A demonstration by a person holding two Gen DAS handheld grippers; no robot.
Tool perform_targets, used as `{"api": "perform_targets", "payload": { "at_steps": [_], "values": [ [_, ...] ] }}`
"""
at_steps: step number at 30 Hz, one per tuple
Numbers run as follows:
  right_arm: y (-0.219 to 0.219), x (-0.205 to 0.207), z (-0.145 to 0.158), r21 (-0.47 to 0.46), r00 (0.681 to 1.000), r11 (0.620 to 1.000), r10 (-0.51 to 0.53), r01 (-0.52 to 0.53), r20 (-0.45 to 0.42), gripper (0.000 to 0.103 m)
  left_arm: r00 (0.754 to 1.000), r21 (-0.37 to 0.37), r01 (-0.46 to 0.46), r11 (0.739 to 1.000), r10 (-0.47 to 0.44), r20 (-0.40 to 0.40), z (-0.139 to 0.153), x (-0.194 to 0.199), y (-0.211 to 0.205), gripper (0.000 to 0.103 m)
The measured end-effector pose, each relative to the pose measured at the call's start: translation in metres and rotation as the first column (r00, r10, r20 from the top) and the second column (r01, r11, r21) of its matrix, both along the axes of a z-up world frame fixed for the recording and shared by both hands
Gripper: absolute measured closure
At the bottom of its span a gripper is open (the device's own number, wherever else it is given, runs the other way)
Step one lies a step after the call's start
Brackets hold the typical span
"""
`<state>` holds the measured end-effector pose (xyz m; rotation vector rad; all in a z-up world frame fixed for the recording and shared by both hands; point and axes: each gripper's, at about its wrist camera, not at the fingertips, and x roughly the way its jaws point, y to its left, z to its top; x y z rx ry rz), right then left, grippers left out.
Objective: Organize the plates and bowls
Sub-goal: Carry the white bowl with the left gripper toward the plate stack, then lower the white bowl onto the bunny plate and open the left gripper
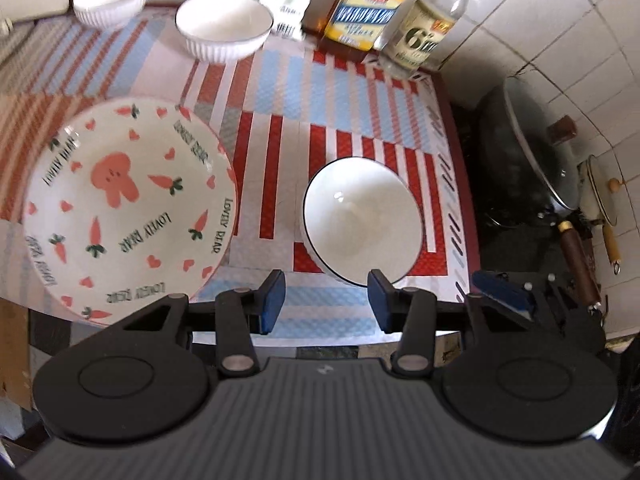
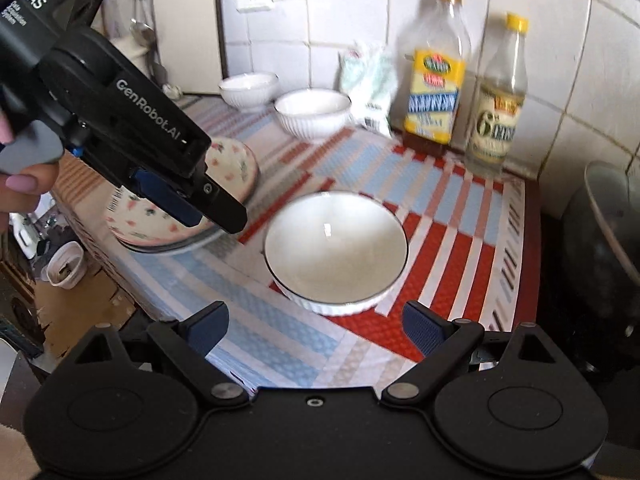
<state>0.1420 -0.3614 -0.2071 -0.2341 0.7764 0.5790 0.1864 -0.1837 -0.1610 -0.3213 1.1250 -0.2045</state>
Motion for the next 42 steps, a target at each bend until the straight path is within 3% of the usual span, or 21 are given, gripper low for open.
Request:
{"api": "perform_targets", "payload": {
  "at_steps": [9, 18, 32, 39, 42],
  "values": [
    [-0.001, -0.013, 0.037, 0.042, 0.999, 0.999, 0.008, -0.010, 0.052, 0.007, 0.990, 0.079, 0.042, 0.996, -0.052, 0.130, 0.054, -0.025, 0.005, 0.056],
    [0.014, -0.010, 0.063, 0.082, 0.997, 0.996, -0.031, 0.025, 0.077, 0.007, 0.977, 0.090, 0.071, 0.993, -0.087, 0.193, 0.082, -0.018, 0.029, 0.055],
    [0.077, 0.058, 0.109, 0.074, 0.988, 0.993, -0.098, 0.089, 0.120, 0.007, 0.969, 0.079, 0.074, 0.994, -0.090, 0.228, 0.075, 0.060, 0.114, 0.057],
    [0.103, 0.103, 0.100, 0.160, 0.978, 0.971, -0.192, 0.178, 0.077, 0.008, 0.963, 0.103, 0.095, 0.990, -0.118, 0.243, 0.056, 0.103, 0.134, 0.057],
    [0.112, 0.121, 0.091, 0.171, 0.972, 0.961, -0.229, 0.219, 0.043, 0.008, 0.970, 0.075, 0.077, 0.994, -0.092, 0.227, 0.040, 0.119, 0.142, 0.057]
  ]
}}
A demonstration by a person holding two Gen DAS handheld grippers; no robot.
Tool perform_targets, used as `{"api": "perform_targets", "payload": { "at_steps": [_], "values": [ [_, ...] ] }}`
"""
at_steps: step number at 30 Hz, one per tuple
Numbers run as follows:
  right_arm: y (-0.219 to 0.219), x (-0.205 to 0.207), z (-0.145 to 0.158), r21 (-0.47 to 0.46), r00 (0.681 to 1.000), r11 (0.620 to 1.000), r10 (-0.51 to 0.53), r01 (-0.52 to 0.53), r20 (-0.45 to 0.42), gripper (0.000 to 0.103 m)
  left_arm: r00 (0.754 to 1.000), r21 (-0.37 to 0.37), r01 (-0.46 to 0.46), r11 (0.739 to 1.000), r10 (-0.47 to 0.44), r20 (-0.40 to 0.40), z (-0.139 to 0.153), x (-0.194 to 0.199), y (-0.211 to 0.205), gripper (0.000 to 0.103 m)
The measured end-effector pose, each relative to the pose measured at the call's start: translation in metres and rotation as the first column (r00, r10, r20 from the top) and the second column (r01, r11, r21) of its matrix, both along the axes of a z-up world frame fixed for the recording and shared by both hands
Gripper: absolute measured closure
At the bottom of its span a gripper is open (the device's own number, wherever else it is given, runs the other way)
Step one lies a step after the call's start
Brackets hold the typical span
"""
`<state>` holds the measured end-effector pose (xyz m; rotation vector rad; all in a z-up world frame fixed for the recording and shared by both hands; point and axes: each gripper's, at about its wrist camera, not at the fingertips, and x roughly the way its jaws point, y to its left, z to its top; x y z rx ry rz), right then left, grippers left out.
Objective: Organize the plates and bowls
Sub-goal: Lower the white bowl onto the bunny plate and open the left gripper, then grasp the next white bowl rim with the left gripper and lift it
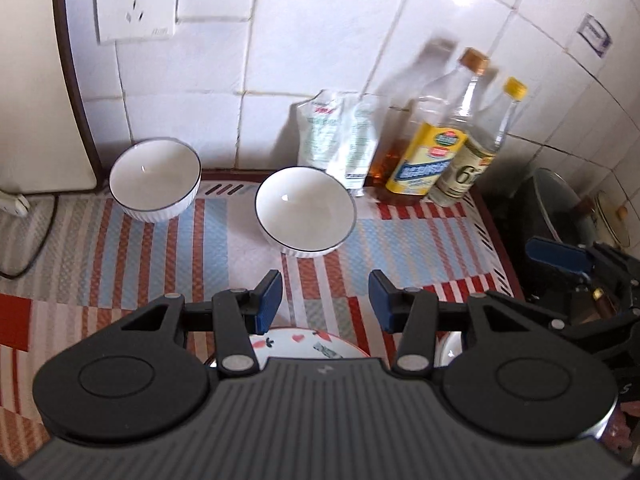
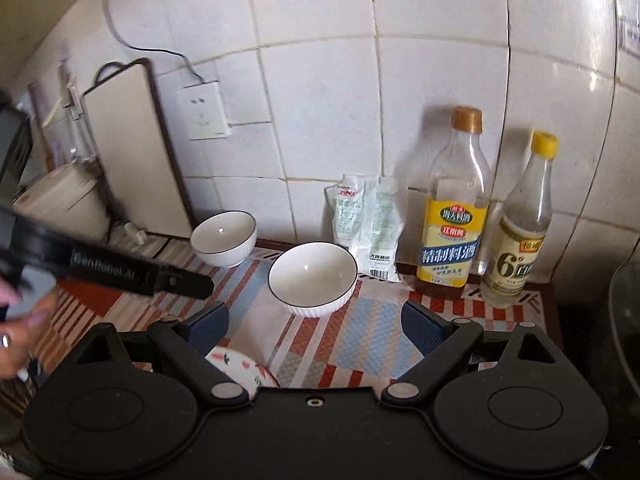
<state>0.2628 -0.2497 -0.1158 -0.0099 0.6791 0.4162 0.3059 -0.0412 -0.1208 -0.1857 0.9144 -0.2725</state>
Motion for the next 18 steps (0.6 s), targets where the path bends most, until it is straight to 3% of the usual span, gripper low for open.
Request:
{"api": "perform_targets", "payload": {
  "at_steps": [5, 10, 16, 18],
  "values": [
    [0.012, 0.039, -0.022, 0.020, 0.997, 0.999, -0.028, 0.029, -0.072, 0.009, 0.996, -0.101, -0.043, 0.994, 0.035, -0.078, -0.042, 0.038, 0.017, 0.062],
    [0.027, 0.081, -0.052, 0.022, 0.992, 0.999, -0.036, 0.039, -0.122, 0.009, 0.994, -0.107, -0.059, 0.993, 0.049, -0.097, -0.074, 0.075, 0.019, 0.065],
    [0.037, 0.132, -0.091, 0.047, 0.968, 0.993, -0.098, 0.112, -0.230, 0.015, 0.994, -0.028, -0.047, 0.999, 0.044, -0.097, -0.096, 0.118, 0.010, 0.070],
    [0.042, 0.145, -0.101, 0.039, 0.960, 0.991, -0.113, 0.127, -0.255, 0.021, 0.996, 0.017, -0.049, 0.999, 0.050, -0.076, -0.099, 0.129, 0.006, 0.070]
  ]
}}
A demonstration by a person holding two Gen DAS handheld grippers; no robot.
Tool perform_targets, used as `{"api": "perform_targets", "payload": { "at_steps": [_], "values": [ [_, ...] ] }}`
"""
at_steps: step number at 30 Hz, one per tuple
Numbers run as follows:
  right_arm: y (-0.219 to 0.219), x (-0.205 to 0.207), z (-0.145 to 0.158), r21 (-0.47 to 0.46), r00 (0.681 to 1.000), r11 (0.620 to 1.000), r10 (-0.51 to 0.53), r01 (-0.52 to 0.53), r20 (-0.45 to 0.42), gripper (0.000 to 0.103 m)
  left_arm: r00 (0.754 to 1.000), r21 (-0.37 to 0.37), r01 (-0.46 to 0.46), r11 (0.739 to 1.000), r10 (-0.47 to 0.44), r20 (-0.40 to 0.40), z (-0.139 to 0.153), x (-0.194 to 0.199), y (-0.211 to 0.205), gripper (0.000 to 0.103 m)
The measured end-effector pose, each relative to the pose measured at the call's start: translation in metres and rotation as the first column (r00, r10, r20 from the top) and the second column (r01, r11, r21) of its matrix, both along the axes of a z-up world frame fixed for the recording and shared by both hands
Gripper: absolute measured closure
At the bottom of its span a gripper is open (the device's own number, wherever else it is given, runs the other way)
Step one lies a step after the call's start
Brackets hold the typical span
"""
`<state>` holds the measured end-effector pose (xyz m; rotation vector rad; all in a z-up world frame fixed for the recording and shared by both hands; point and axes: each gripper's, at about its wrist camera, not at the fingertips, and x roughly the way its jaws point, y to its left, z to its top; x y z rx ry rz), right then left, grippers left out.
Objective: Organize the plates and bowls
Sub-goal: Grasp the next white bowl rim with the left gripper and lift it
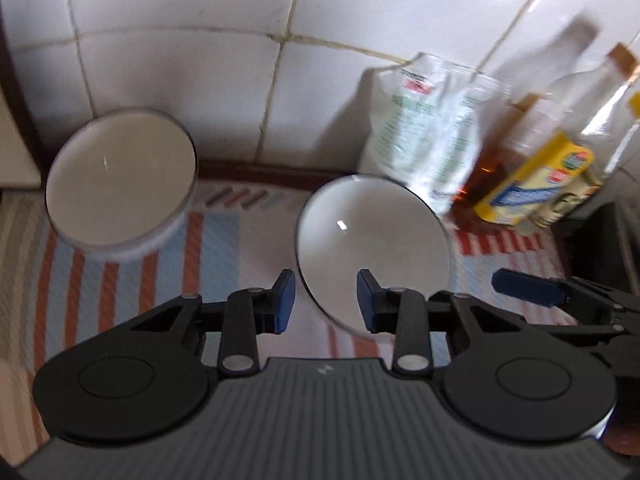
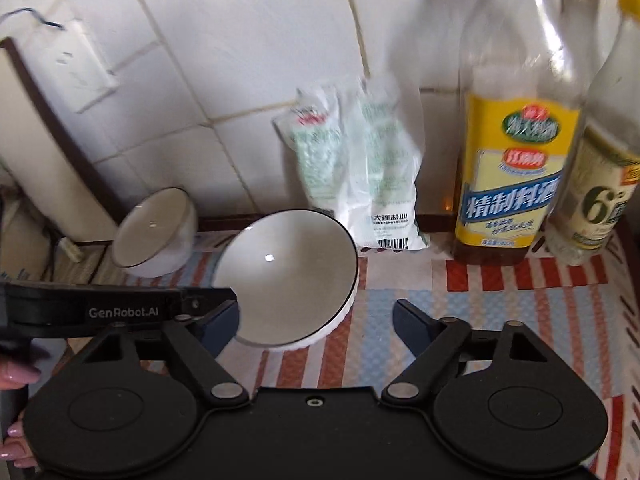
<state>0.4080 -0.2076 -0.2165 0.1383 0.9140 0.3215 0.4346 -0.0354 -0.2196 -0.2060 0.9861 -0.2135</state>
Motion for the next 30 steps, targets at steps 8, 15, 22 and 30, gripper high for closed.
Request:
{"api": "perform_targets", "payload": {
  "at_steps": [8, 15, 22, 30],
  "values": [
    [0.004, 0.034, -0.032, 0.011, 0.987, 0.995, -0.096, 0.099, -0.132, 0.036, 0.999, 0.045, 0.031, 0.999, -0.030, -0.014, -0.013, 0.031, -0.004, 0.083],
    [0.010, 0.034, -0.051, 0.027, 0.974, 0.991, -0.127, 0.135, -0.188, 0.083, 0.999, 0.053, 0.028, 0.998, -0.027, -0.019, -0.022, 0.033, -0.005, 0.088],
    [0.014, 0.021, -0.038, 0.044, 0.971, 0.986, -0.148, 0.159, -0.189, 0.083, 1.000, 0.013, -0.006, 1.000, 0.006, -0.020, -0.012, 0.013, 0.001, 0.088],
    [0.001, -0.028, 0.001, 0.056, 0.974, 0.983, -0.166, 0.177, -0.157, 0.082, 1.000, 0.068, 0.012, 0.998, -0.013, 0.020, 0.021, -0.043, -0.011, 0.089]
  ]
}}
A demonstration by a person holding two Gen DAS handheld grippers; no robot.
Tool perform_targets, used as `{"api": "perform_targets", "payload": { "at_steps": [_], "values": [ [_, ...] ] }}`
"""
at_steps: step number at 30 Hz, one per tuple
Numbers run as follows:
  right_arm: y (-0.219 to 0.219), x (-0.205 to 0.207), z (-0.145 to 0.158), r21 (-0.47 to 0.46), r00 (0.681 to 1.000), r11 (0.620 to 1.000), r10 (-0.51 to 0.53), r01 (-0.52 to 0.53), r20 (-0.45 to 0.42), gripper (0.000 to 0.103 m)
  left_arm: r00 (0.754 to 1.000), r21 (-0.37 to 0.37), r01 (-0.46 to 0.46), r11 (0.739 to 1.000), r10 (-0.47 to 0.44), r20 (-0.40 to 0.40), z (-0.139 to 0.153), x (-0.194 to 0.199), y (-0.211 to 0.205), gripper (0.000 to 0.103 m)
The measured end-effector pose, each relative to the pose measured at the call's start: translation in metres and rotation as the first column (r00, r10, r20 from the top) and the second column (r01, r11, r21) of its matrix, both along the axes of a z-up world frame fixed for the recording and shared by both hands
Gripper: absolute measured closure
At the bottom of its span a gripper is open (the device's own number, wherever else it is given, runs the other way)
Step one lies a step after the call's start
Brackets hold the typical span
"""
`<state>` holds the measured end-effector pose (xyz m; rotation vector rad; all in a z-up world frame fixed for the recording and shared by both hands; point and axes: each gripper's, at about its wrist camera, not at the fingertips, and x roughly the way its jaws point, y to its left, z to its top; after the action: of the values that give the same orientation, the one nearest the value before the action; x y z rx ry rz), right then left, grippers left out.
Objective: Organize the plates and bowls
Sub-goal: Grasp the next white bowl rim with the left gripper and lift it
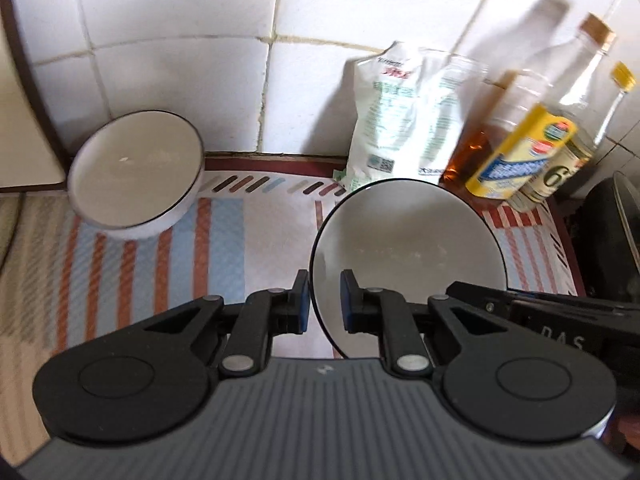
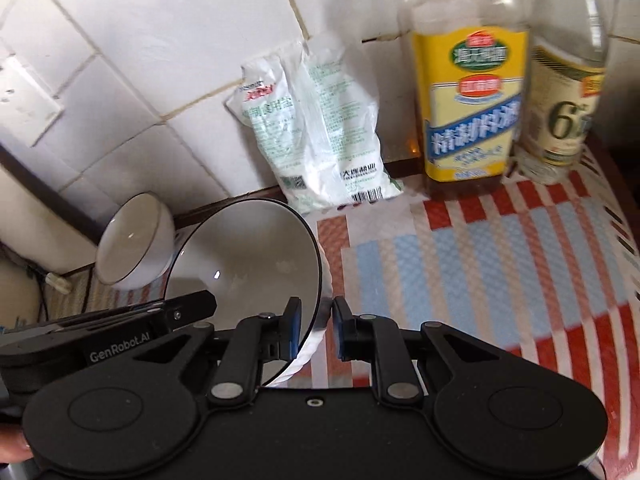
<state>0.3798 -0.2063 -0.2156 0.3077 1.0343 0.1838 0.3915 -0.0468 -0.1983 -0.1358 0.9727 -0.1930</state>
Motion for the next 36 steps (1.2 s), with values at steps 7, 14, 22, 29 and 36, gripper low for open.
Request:
{"api": "perform_targets", "payload": {
  "at_steps": [7, 14, 22, 29, 36],
  "values": [
    [-0.024, -0.054, 0.037, -0.009, 0.998, 0.999, 0.043, -0.043, 0.035, 0.082, 0.999, -0.008, 0.038, 0.999, -0.038, 0.029, 0.044, -0.057, -0.017, 0.089],
    [-0.055, -0.108, 0.071, 0.011, 0.997, 1.000, 0.020, -0.021, 0.080, 0.082, 0.993, 0.030, 0.104, 0.994, -0.105, 0.059, 0.077, -0.107, -0.049, 0.089],
    [-0.098, -0.161, 0.081, 0.038, 0.995, 0.999, -0.025, 0.022, 0.093, 0.082, 0.983, 0.044, 0.181, 0.983, -0.182, 0.024, 0.085, -0.146, -0.091, 0.089],
    [-0.130, -0.190, 0.069, 0.053, 0.994, 0.995, -0.092, 0.089, 0.066, 0.082, 0.972, 0.021, 0.233, 0.972, -0.231, -0.044, 0.070, -0.161, -0.122, 0.089],
    [-0.146, -0.193, 0.050, 0.040, 0.992, 0.992, -0.121, 0.120, 0.042, 0.082, 0.967, 0.027, 0.244, 0.969, -0.241, -0.083, 0.043, -0.161, -0.142, 0.089]
  ]
}}
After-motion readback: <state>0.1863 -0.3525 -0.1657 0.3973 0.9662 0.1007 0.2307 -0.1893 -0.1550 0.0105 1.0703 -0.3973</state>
